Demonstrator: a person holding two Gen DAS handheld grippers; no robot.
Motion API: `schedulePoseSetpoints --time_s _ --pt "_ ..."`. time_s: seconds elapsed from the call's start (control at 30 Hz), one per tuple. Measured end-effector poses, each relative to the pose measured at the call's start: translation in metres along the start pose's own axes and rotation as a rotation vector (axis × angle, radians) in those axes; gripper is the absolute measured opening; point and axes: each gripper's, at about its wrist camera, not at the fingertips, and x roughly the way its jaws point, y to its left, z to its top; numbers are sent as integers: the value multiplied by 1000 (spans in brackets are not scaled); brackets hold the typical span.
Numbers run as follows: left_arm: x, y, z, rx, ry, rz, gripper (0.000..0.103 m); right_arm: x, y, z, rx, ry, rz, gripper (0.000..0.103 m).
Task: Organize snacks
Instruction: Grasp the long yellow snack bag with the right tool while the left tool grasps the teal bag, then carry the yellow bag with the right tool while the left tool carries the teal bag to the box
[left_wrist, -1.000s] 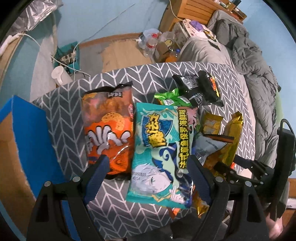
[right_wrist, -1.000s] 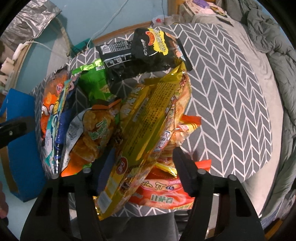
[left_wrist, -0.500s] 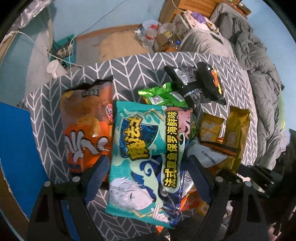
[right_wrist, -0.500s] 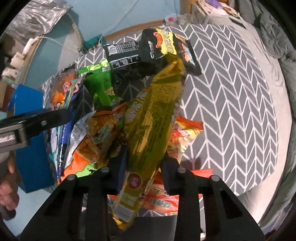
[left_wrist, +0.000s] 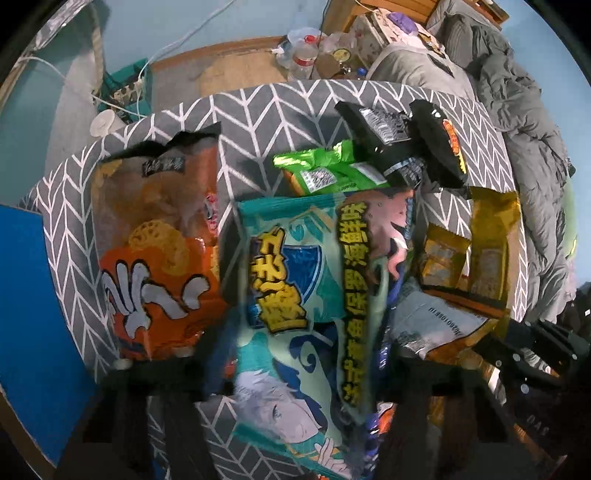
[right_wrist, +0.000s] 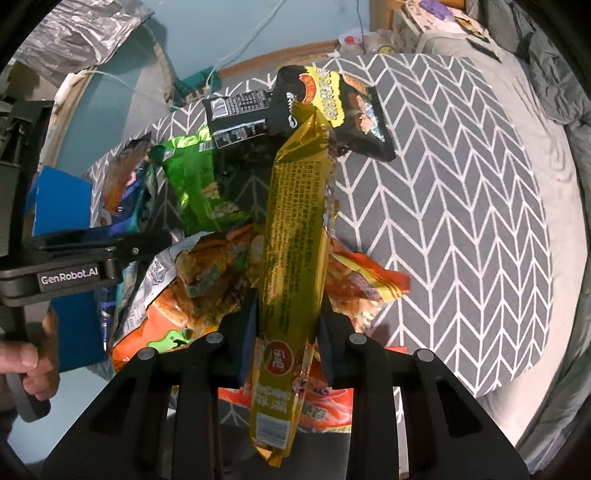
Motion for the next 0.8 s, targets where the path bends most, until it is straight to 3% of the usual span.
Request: schedulePoseSetpoints --time_s 0.13,0.27,0.53,0.8 --pt "-4 1 -11 -7 -5 -18 26 -2 5 -1 -33 -20 -10 27" --pt "-19 2 -22 2 -32 -41 21 -15 3 -2 -43 -38 -1 27" --pt "-50 8 -36 -18 -83 -88 21 -52 -1 -11 -69 -65 30 27" --pt "-91 17 -51 -14 -171 -89 21 -65 26 0 -134 -100 15 26"
